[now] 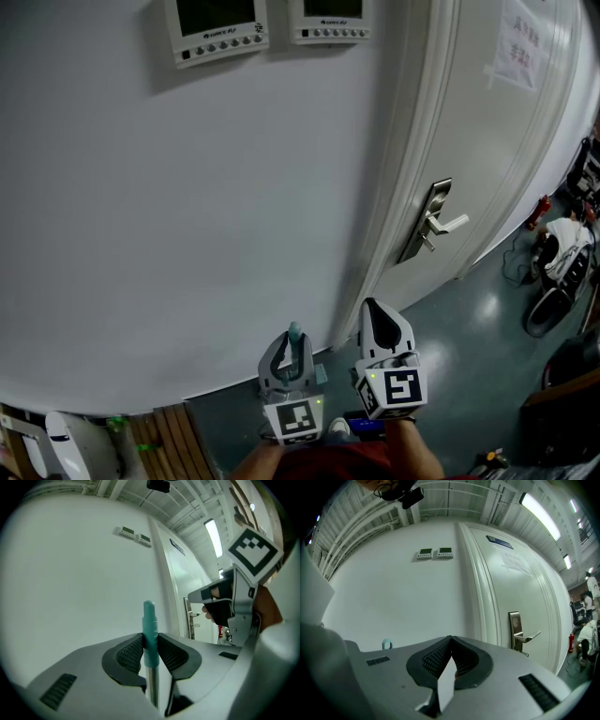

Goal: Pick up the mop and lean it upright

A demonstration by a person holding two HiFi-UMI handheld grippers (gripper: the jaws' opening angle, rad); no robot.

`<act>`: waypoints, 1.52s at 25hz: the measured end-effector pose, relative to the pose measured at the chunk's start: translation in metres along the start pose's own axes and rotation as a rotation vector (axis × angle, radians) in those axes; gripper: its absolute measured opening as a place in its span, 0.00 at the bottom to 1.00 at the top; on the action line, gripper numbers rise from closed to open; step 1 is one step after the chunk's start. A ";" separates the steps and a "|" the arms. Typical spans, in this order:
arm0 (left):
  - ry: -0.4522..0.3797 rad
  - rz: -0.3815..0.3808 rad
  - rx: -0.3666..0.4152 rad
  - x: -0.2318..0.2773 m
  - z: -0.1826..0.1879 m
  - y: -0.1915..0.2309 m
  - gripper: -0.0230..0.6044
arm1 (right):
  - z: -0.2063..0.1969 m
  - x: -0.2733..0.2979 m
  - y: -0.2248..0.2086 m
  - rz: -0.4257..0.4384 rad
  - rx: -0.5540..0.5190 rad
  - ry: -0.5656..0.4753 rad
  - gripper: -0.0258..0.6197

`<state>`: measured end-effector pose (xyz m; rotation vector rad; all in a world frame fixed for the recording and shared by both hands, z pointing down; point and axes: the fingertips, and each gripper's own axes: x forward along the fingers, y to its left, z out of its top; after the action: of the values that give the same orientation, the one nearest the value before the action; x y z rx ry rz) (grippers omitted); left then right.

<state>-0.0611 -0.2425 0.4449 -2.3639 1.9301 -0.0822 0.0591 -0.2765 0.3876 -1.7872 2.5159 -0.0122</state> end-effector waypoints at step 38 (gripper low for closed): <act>-0.101 0.064 -0.085 -0.048 0.130 0.051 0.21 | 0.037 0.000 0.027 0.076 0.013 -0.081 0.06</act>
<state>-0.1080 -0.2007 0.3110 -2.3060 1.9970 0.1239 0.0351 -0.2669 0.3498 -1.6509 2.5189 0.0456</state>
